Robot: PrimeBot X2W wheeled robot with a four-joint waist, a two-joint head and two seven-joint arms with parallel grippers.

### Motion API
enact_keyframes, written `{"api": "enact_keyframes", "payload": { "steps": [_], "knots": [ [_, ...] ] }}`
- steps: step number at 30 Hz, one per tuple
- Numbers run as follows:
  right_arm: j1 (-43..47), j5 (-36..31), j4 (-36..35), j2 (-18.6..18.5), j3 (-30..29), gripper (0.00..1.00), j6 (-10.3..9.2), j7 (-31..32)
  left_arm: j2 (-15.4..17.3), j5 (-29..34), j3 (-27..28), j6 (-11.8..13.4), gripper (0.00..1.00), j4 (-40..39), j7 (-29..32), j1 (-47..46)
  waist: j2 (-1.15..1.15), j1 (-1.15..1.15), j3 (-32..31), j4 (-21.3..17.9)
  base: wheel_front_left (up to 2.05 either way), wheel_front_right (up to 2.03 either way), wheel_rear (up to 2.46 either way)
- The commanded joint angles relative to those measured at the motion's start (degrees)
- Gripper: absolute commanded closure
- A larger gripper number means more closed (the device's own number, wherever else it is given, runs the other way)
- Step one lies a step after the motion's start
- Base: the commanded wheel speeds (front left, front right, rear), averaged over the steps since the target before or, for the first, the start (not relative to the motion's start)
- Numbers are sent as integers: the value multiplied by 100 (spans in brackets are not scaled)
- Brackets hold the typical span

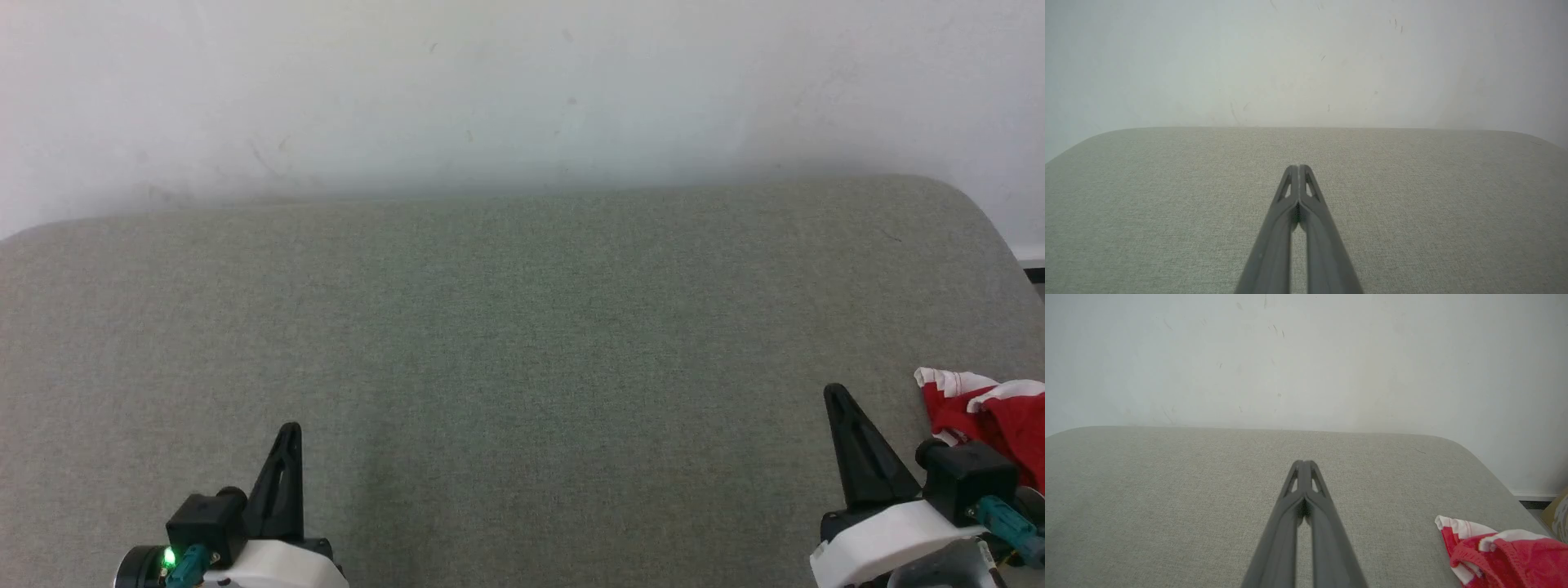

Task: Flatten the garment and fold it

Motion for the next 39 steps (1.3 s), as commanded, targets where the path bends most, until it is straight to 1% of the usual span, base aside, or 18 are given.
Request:
{"api": "enact_keyframes", "payload": {
  "steps": [1,39],
  "knots": [
    [-26,-26,14,4,3,100,0,11,-18,40,0,10,100,-30,28,-15,0,0,-1,2,0,0,0],
    [-222,-210,147,14,28,100,-1,86,-149,315,5,80,100,-307,472,-118,0,0,-24,32,0,0,0]
  ]
}}
